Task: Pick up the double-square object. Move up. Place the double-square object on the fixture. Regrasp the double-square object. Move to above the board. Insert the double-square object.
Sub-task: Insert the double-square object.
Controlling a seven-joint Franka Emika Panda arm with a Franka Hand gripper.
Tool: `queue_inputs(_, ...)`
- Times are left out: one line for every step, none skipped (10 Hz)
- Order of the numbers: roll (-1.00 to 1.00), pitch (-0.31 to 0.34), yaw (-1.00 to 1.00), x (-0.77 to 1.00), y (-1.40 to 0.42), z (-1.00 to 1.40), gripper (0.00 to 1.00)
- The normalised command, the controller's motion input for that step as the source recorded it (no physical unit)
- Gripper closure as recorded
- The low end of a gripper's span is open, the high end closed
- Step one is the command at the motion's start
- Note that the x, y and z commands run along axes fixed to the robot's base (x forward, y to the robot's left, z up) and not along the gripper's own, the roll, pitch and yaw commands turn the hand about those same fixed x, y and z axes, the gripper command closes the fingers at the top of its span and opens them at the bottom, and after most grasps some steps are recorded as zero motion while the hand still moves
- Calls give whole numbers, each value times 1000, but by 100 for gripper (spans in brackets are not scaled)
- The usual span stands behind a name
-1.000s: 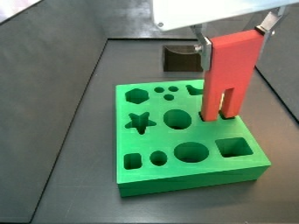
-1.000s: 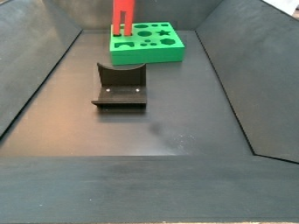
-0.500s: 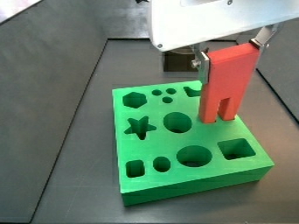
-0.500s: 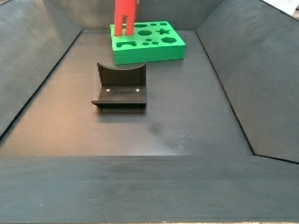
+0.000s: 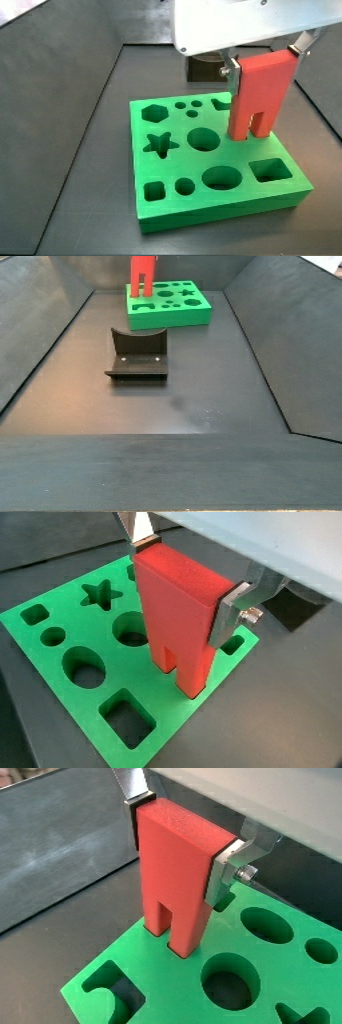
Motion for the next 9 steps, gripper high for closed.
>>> queue_inputs(0,329,-480,366,174,-551,100)
queue_inputs(0,363,-494,289,163,-474,100)
queue_inputs(-27,0,0,66,154,-194,100)
queue_inputs(-150,-147,0,-111,160,137,100)
queue_inputs(259,83,-46,-163,0,-169,100)
queue_inputs(491,307,0,-23,0,20,100)
queue_inputs(430,414,11,-106,0,166,100)
queue_inputs(294,500,80,-131,-71,131,100)
queue_inputs(289,500,74,-134,-71,129,100)
